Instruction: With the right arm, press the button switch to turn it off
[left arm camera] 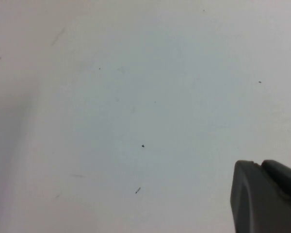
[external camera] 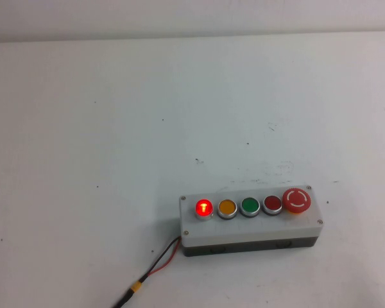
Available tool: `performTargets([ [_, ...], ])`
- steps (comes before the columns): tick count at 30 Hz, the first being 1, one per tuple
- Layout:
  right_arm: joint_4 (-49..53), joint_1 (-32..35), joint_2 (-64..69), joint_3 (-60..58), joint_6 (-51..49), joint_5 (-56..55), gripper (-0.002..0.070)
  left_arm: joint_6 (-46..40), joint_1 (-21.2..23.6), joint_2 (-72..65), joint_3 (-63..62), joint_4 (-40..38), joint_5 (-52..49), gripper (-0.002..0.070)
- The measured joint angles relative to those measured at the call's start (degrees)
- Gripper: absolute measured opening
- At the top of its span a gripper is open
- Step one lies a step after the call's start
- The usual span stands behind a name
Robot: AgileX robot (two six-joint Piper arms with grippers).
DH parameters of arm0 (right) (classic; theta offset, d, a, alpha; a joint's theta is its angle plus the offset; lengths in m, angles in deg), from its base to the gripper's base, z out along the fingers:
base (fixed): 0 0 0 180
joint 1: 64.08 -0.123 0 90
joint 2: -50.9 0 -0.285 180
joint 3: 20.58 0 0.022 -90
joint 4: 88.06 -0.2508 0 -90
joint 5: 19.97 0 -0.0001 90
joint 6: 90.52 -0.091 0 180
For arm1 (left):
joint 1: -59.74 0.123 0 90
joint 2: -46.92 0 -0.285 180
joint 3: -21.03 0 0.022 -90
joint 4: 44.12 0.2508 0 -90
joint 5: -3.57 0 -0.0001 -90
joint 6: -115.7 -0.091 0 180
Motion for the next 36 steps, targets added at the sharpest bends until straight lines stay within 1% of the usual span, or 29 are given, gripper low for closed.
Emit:
performTargets([
  [3,-2.46,0.00,0.00,0.00,0.00,-0.26,-0.0016,0.00,0.00,0.00,0.00,0.00,0.00,-0.0002],
  [6,-7.28,0.00,0.00,0.00,0.00,-1.08,-0.0016,0.00,0.00,0.00,0.00,0.00,0.00,-0.0002],
  [9,-14.38,0.00,0.00,0.00,0.00,-4.07,-0.0016,0.00,0.00,0.00,0.00,0.00,0.00,-0.0002],
  [14,-30.87,0.00,0.00,0.00,0.00,-10.71,-0.0016,0.00,0.00,0.00,0.00,0.00,0.00,-0.0002],
  [17,-35.09,0.00,0.00,0.00,0.00,-13.26,-0.0016,0.00,0.00,0.00,0.00,0.00,0.00,-0.0002],
  [21,-40.83,0.00,0.00,0.00,0.00,-13.75,-0.0016,0.00,0.00,0.00,0.00,0.00,0.00,-0.0002],
  [24,-44.92,0.00,0.00,0.11,0.00,-10.77,-0.0016,0.00,0.00,0.00,0.00,0.00,0.00,-0.0002],
  [28,-42.85,0.00,4.30,4.79,0.00,-1.44,-0.0015,0.00,0.00,0.00,0.00,0.00,0.00,-0.0002],
  [36,-26.95,0.00,30.42,21.50,0.00,20.73,-0.0015,0.00,0.00,0.00,0.00,0.00,0.00,-0.0002],
])
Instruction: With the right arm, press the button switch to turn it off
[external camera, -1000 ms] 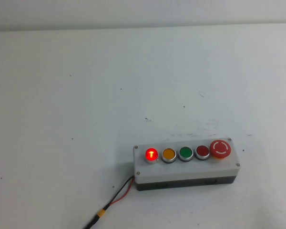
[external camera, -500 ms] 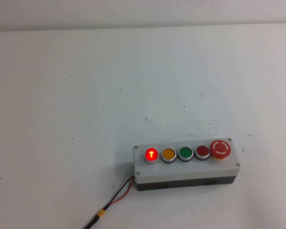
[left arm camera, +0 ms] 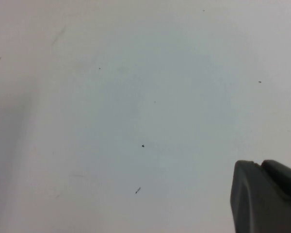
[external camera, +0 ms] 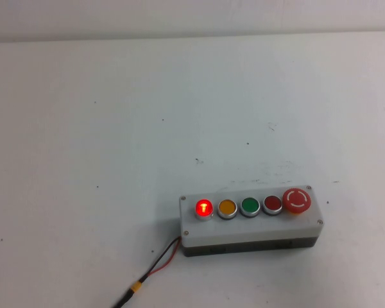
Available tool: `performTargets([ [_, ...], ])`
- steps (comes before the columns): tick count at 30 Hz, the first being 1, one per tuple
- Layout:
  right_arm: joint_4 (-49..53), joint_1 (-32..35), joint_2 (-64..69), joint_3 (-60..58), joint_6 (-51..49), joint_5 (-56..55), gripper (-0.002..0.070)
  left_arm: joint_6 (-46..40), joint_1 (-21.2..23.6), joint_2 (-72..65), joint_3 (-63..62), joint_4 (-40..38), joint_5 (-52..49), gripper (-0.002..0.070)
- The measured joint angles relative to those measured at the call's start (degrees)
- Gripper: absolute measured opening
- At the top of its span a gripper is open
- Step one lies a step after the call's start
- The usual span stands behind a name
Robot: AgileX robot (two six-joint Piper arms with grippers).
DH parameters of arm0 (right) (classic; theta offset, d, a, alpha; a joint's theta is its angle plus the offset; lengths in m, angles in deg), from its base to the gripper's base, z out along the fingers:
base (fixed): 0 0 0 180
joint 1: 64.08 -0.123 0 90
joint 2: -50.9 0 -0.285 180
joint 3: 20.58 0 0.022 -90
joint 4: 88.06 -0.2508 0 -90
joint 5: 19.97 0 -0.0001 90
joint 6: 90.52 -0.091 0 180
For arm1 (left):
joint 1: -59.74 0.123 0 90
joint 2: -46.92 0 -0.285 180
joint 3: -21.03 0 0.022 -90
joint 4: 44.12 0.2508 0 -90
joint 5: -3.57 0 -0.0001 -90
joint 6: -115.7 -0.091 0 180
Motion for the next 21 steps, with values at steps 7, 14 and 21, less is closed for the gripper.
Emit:
performTargets([
  [7,11.53,-0.90,21.13,16.28,0.00,10.21,-0.0015,0.00,0.00,0.00,0.00,0.00,0.00,-0.0002],
  [14,18.80,-12.03,36.38,31.64,-3.14,10.98,-0.0015,0.00,0.00,0.00,0.00,0.00,0.00,-0.0002],
  [21,29.98,-29.86,52.53,47.03,-12.07,13.33,-0.0015,0.00,0.00,0.00,0.00,0.00,0.00,-0.0002],
])
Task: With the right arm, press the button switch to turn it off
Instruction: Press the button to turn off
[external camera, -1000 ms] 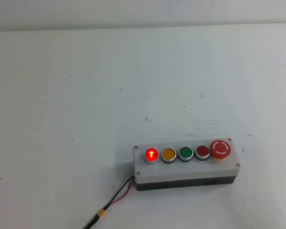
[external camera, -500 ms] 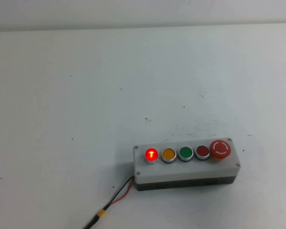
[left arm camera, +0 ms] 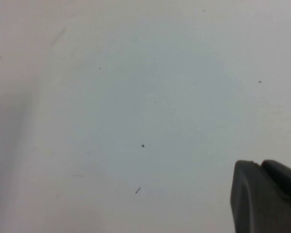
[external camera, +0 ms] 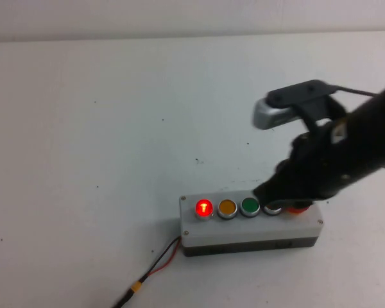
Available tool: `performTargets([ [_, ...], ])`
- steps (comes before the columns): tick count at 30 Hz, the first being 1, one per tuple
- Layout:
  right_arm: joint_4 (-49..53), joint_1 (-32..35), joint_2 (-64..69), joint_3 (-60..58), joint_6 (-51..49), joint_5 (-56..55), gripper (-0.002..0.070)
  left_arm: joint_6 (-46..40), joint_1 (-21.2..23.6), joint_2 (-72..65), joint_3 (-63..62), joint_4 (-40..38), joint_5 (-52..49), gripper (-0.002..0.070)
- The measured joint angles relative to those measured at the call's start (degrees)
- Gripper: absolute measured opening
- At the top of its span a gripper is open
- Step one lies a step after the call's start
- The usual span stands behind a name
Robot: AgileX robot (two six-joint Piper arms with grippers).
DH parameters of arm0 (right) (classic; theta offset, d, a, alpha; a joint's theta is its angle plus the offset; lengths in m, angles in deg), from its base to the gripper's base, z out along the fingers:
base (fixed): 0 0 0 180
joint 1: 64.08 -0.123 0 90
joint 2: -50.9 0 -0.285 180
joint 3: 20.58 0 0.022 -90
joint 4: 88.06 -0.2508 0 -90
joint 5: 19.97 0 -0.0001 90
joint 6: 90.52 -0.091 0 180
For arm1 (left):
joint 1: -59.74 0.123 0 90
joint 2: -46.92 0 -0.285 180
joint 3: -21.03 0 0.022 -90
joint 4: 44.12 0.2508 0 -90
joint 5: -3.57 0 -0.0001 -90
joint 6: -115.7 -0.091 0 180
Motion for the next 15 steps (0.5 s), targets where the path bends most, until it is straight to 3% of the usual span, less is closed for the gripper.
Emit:
performTargets([
  [6,2.06,-7.36,13.45,13.12,-0.99,2.77,-0.0015,0.00,0.00,0.00,0.00,0.00,0.00,-0.0002],
  [15,2.89,-7.95,25.05,24.89,-1.10,7.03,-0.0015,0.00,0.00,0.00,0.00,0.00,0.00,-0.0002],
])
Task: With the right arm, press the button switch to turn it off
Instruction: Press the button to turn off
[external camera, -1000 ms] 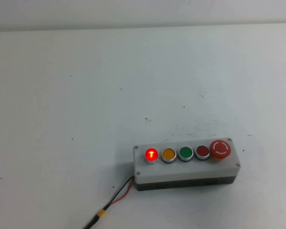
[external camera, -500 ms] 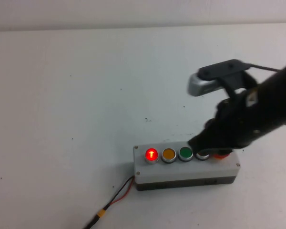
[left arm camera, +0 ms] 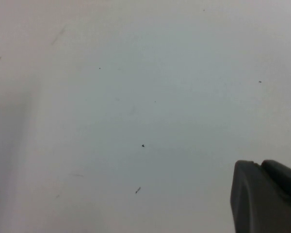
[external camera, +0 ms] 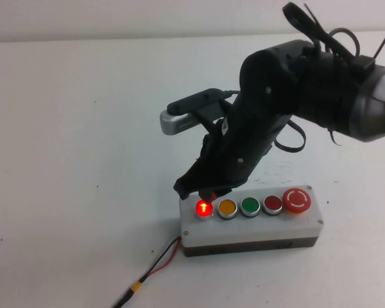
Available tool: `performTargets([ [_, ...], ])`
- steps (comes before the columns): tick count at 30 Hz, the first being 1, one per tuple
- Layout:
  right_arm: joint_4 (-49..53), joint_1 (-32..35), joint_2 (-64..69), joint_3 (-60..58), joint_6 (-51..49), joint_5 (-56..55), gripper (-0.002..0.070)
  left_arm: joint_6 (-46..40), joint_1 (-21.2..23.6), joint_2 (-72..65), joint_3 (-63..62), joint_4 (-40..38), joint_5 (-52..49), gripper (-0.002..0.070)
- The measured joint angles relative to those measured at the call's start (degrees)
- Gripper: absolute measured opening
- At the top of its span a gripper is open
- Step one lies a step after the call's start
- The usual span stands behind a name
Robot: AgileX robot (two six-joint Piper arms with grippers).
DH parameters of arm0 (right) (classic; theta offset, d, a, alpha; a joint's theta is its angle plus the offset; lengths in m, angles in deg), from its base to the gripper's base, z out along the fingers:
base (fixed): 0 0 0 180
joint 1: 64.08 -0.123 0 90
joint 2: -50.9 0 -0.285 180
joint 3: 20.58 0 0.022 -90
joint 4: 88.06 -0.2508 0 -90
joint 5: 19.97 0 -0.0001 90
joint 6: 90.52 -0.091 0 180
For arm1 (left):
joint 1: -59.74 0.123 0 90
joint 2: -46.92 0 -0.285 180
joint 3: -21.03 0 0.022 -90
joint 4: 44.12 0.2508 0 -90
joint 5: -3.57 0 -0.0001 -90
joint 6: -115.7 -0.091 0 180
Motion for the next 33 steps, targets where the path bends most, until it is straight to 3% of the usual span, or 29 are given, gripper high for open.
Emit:
performTargets([
  [33,4.35,-0.61,4.64,5.85,-0.08,4.07,-0.0015,0.00,0.00,0.00,0.00,0.00,0.00,-0.0002],
])
